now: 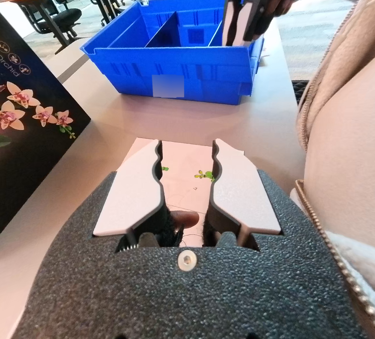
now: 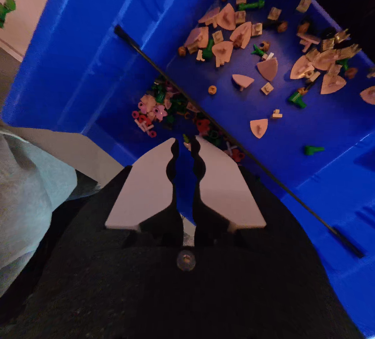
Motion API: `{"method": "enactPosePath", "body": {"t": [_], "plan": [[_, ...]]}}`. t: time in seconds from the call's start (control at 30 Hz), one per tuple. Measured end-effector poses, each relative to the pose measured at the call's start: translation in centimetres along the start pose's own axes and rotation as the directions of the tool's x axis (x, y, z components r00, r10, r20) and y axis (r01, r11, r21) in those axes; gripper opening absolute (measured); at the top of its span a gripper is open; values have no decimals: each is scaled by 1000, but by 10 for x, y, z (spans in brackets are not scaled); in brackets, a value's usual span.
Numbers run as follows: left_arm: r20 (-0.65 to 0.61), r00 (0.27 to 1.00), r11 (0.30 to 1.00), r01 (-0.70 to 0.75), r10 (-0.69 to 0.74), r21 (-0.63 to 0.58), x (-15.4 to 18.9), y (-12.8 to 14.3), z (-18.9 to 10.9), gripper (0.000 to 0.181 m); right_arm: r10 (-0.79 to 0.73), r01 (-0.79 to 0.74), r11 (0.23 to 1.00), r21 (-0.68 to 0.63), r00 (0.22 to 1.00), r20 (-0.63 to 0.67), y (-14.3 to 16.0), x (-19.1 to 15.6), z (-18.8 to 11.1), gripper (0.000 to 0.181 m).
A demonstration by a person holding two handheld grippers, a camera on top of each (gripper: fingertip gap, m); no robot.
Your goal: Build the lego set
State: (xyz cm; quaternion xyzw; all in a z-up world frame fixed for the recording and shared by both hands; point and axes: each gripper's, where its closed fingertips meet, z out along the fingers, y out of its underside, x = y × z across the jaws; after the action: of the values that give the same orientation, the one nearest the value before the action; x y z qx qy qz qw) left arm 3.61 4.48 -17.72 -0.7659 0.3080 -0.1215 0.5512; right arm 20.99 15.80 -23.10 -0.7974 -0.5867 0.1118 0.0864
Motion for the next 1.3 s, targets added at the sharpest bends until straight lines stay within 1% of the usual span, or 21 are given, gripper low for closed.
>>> {"method": "enactPosePath", "body": {"t": [0.03,0.13,0.23,0.3,0.4,0.47,0.6,0.87,0.97,1.03,1.13,1.23,1.3], "plan": [[1,1000,1000,-1,1,-1,0,0,0,46,-26,25,1000,-19,999,-23,2,4,2,11],[14,1000,1000,3,-3,-5,-1,0,-2,46,-48,49,998,-47,999,16,5,-2,8,12],[26,1000,1000,12,-12,-2,-2,0,-1,46,-76,75,994,-74,997,-16,7,2,13,12],[25,1000,1000,16,-16,-1,-1,0,0,46,-88,88,994,-68,996,9,6,-2,16,12],[27,1000,1000,13,-13,-8,-1,0,0,46,-107,105,989,-100,994,-9,9,1,20,10],[28,999,1000,19,-19,-9,-2,1,0,46,-106,107,991,-84,994,13,7,-2,21,9],[33,999,1000,27,-26,-8,-3,2,0,46,-100,101,990,-102,995,12,10,-1,21,8],[36,999,1000,31,-31,-3,-3,2,0,46,-64,63,988,-143,998,-8,15,4,21,8],[37,999,999,34,-33,-1,-3,2,-1,46,-71,67,987,-145,997,-19,15,6,21,5],[40,999,999,34,-34,2,-3,2,-2,46,-79,76,988,-131,997,-13,14,5,21,5],[50,998,999,44,-45,19,-3,1,-8,46,-83,81,995,-65,996,-36,8,7,13,5],[67,994,995,79,-83,52,-5,1,-19,46,-68,70,997,30,996,-58,-5,2,-13,5],[74,991,991,108,-114,74,-5,1,-28,46,-85,95,988,124,993,-84,-22,-9,-37,5]]}}
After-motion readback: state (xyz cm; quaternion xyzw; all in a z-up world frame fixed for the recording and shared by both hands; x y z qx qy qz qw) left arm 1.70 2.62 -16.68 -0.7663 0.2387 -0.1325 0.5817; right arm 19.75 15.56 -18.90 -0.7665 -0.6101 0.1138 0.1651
